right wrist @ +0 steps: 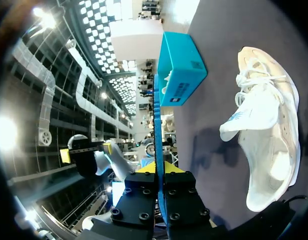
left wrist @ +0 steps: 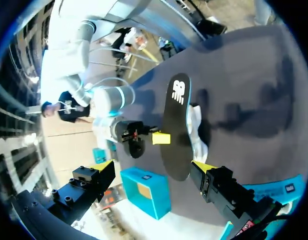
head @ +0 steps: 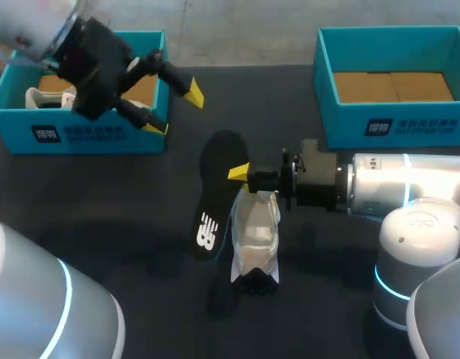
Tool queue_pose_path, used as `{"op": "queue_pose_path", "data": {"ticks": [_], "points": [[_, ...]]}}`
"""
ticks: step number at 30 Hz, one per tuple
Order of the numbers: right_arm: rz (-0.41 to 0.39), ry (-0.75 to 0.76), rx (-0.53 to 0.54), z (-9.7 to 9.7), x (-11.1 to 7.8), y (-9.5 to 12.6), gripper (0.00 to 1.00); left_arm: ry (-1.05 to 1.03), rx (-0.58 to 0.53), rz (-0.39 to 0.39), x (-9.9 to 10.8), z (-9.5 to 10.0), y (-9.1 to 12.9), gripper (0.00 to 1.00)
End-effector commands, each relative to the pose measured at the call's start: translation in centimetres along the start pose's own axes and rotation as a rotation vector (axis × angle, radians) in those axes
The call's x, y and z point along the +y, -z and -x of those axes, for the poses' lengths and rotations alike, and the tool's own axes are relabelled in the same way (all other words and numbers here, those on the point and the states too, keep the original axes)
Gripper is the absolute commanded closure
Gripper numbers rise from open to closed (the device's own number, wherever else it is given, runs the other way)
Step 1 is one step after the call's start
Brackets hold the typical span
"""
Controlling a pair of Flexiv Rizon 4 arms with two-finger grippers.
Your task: Take the shoe out of the shoebox, open the shoe tongue, remove and reinsert the insole, then place the shoe into the shoebox
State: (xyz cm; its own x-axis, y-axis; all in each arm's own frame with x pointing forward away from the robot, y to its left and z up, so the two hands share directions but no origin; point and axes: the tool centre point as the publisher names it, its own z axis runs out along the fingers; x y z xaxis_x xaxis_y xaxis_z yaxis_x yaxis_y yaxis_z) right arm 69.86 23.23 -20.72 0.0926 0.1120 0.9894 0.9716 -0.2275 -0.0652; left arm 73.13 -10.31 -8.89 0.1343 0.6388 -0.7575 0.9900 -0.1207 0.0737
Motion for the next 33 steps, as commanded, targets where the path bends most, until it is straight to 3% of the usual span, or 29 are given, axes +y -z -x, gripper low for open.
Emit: {"op": "queue_pose_path", "data": {"ticks": [1,10,23,25,33], "points": [[0.003,0.0,-0.003,0.0,-0.1,-0.2,1.0,0.029,-0.593,0.083,-0.2,-1.5,-0.5,0.0],[0.003,0.0,-0.003,0.0,-0.1,-0.2,1.0,0.026,-0.69,0.061,-0.6,-2.4,-0.1,0.0],[0.003,0.0,-0.003,0.0,-0.1,-0.2,1.0,0.026,-0.69,0.061,-0.6,-2.4,-0.1,0.0],[0.003,0.0,-0.003,0.0,-0.1,-0.2,1.0,0.024,-0.629,0.067,-0.8,-2.5,-0.8,0.0],[0.003,0.0,-0.003,0.0,-0.1,-0.2,1.0,0.06,-0.581,0.086,-1.0,-3.9,-1.0,0.0]]}}
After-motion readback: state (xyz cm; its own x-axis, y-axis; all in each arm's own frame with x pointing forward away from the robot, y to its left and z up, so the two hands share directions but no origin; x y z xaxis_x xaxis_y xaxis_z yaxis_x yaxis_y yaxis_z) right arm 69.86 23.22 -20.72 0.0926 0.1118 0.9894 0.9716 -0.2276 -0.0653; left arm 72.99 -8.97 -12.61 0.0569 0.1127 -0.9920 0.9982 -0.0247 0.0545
